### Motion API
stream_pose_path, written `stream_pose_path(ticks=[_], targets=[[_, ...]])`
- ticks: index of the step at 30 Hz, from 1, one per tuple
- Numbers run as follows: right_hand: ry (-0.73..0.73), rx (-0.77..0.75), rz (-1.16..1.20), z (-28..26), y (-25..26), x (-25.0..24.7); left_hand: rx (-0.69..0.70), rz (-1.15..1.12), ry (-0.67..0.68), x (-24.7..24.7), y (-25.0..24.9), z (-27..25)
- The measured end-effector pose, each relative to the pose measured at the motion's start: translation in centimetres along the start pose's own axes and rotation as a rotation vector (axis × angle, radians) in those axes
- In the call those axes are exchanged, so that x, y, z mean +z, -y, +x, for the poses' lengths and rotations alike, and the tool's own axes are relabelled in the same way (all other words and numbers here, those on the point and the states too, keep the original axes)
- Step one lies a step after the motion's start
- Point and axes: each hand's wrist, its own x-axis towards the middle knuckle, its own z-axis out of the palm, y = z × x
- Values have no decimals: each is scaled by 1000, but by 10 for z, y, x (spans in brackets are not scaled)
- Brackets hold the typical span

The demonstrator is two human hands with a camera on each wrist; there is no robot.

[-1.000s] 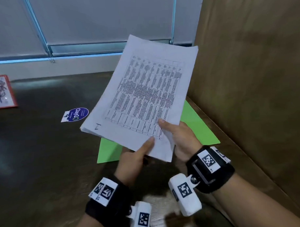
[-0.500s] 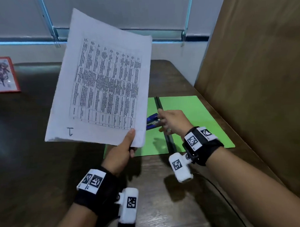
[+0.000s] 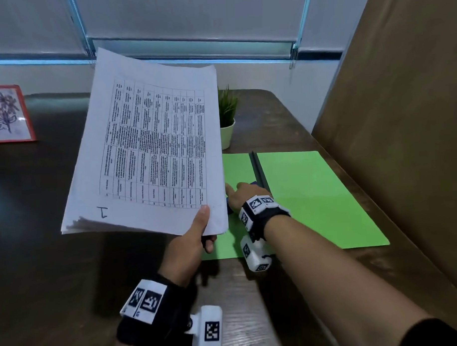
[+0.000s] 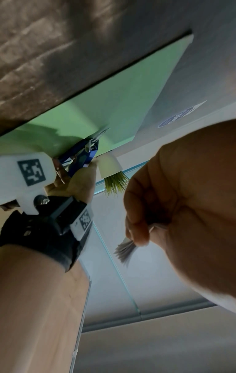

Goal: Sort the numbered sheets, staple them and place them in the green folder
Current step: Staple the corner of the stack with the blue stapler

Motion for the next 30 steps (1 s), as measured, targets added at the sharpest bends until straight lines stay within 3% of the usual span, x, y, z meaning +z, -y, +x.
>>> stream_pose_path(ticks=[5, 12, 15, 19, 22, 26, 28, 30], targets=[[-4, 30, 26, 6, 7, 0, -16, 26, 11, -1, 1, -1], [-83, 165, 291, 12, -7, 10, -67, 20, 60, 5, 0, -6], [-54, 235, 482, 11, -16, 9, -55, 37, 71, 8, -3, -11], [23, 171, 580, -5, -31, 3, -36, 26, 63, 15, -6, -19], [28, 92, 963, -31, -47, 2, -53, 26, 54, 24, -7, -29], [-18, 103, 1411, -97, -75, -2, -96, 38, 55, 43, -6, -50], [-20, 108, 1502, -136, -92, -2, -114, 32, 58, 53, -3, -63], [9, 127, 1444, -174, -114, -1, -97, 22, 65, 62, 0, -78]])
